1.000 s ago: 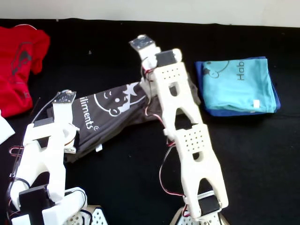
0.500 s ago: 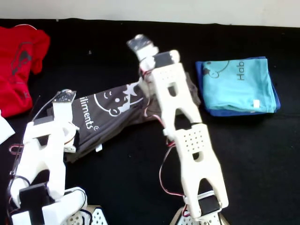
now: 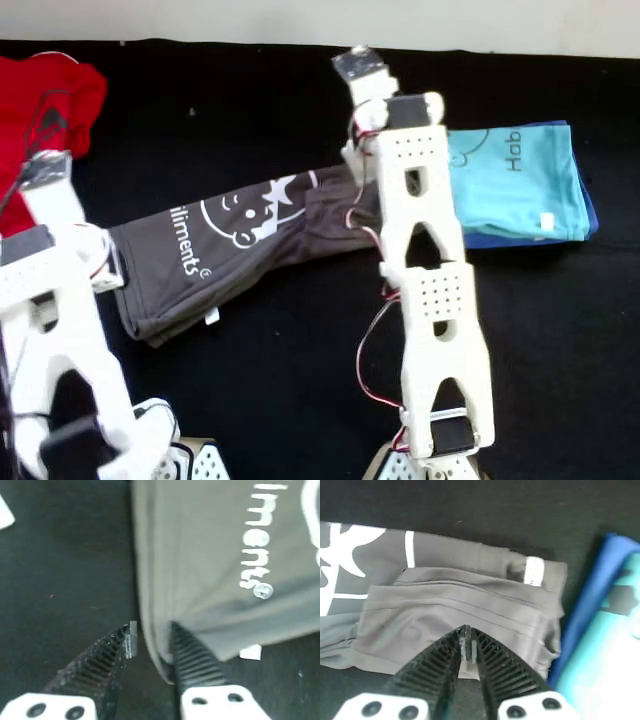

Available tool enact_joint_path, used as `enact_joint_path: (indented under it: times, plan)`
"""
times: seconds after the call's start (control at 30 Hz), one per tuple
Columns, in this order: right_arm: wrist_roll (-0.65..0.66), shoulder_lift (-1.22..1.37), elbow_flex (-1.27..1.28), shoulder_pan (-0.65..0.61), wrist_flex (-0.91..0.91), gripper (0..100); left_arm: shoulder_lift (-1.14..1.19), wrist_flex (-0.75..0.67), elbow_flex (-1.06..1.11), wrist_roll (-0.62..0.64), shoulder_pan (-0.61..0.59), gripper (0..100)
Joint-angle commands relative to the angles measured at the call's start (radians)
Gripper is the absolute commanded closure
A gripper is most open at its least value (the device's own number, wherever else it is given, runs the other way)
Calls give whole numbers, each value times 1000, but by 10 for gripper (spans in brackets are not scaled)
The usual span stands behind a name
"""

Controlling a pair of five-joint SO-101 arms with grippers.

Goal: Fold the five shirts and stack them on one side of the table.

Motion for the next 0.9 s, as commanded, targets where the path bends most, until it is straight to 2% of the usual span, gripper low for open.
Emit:
enact_joint_path:
  times: [0.0, 0.3, 0.43, 0.57, 0.87]
  plan:
    - [-8, -213, 88, 28, 13, 992, 148, -32, -67, 8, -27, 807]
    - [-3, -842, 869, 2, 5, 992, 509, -28, -294, 35, 8, 805]
    - [86, -1084, 1133, 10, 5, 992, 605, -28, -349, 48, 12, 806]
    - [112, -1270, 1340, 10, 5, 992, 667, -20, -371, 74, 44, 805]
    - [112, -1577, 1653, 51, -97, 992, 739, 167, -461, 75, 202, 807]
